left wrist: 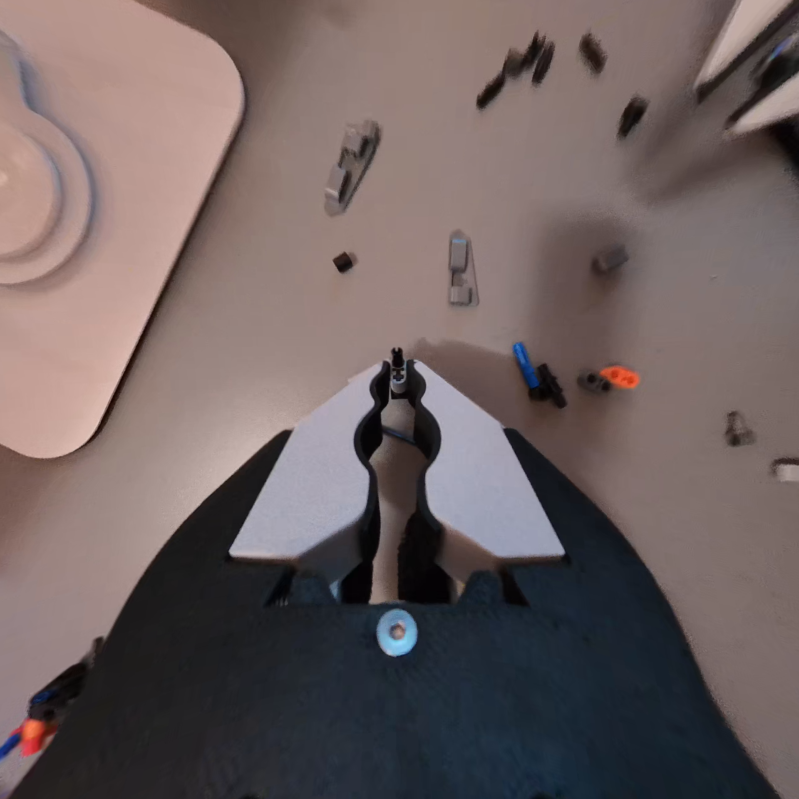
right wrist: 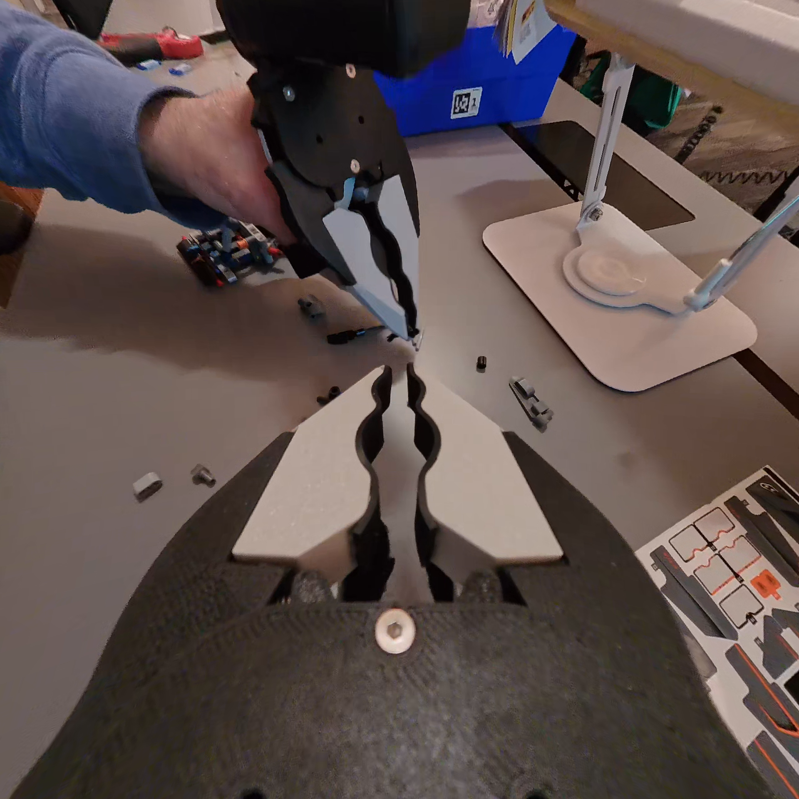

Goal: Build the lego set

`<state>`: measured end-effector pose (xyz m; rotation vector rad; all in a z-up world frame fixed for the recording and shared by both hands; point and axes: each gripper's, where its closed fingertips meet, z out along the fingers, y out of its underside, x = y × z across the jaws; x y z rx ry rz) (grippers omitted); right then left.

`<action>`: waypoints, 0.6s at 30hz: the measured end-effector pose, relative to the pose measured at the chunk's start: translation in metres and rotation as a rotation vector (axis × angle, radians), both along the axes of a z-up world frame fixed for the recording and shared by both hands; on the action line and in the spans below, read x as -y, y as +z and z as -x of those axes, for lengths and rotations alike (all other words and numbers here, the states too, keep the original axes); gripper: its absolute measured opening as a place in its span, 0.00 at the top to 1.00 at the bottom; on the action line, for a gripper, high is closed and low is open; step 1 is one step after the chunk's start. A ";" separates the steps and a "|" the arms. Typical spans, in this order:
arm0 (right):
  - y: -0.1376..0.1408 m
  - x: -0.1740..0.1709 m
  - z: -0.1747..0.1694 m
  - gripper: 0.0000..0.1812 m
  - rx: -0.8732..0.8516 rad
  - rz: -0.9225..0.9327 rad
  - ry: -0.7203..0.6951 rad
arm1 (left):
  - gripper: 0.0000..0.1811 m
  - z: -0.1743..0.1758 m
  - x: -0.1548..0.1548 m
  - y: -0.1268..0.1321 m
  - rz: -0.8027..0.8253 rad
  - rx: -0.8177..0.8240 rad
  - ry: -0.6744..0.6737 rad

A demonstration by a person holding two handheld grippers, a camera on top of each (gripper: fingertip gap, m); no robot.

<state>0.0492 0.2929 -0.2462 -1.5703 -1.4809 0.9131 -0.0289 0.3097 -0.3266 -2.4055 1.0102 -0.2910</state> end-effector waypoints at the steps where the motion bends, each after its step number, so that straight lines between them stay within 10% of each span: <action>1: 0.004 0.000 0.001 0.97 -0.014 0.002 -0.006 | 0.97 -0.003 -0.001 0.012 -0.017 0.080 0.026; 7: 0.041 0.021 0.023 0.89 -0.164 0.078 -0.050 | 0.97 -0.028 0.015 0.138 -0.120 0.947 0.087; 18: 0.100 0.060 0.047 0.92 -0.200 -0.589 -0.188 | 0.97 -0.042 0.059 0.183 -0.092 1.296 0.136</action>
